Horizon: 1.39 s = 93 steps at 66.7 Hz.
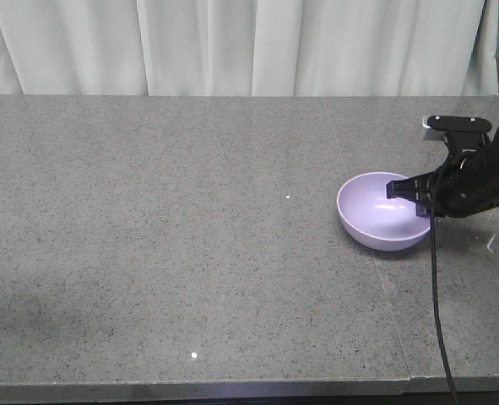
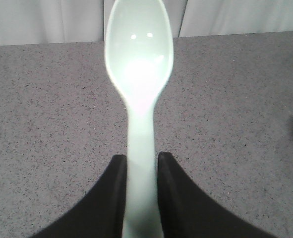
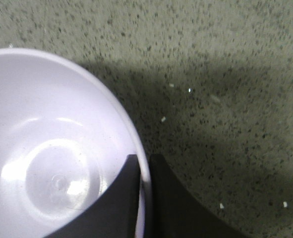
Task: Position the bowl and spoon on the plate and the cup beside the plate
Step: 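Lower the right gripper onto the lavender bowl rim and grip it, then lift the bowl with the right gripper and the spoon with the left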
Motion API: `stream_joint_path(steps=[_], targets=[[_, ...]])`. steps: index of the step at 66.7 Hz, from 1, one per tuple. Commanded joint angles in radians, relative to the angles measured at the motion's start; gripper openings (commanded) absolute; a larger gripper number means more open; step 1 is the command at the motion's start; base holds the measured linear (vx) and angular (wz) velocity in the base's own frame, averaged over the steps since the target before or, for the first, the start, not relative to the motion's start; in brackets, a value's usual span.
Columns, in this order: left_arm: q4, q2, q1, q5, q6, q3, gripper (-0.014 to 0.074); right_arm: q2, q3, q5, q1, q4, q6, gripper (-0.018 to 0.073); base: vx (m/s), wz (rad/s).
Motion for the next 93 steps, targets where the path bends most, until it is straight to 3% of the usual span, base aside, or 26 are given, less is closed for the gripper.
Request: stream_joint_path(steps=[1,21,32,48,93], targets=[[-0.020,-0.010,-0.001,-0.061,0.000,-0.027,-0.0007,-0.103,-0.064,-0.038,-0.002,0.034,-0.019,-0.0010,0.00,0.00],[-0.020,-0.010,-0.001,-0.061,0.000,-0.027,-0.0007,-0.420,-0.117,-0.027,-0.002,0.259,-0.150,-0.0010,0.00,0.00],[-0.020,-0.010,-0.001,-0.061,0.000,-0.027,-0.0007,-0.586,-0.116,0.035,-0.002,0.325,-0.177,-0.0010,0.00,0.00],[-0.020,-0.010,-0.001,-0.061,0.000,-0.027,-0.0007,-0.755,-0.116,0.166,-0.002,0.327,-0.178,-0.0010,0.00,0.00],[-0.020,-0.010,-0.001,-0.061,0.000,-0.027,-0.0007,-0.828,-0.116,0.173,-0.002,0.326,-0.178,-0.0010,0.00,0.00]])
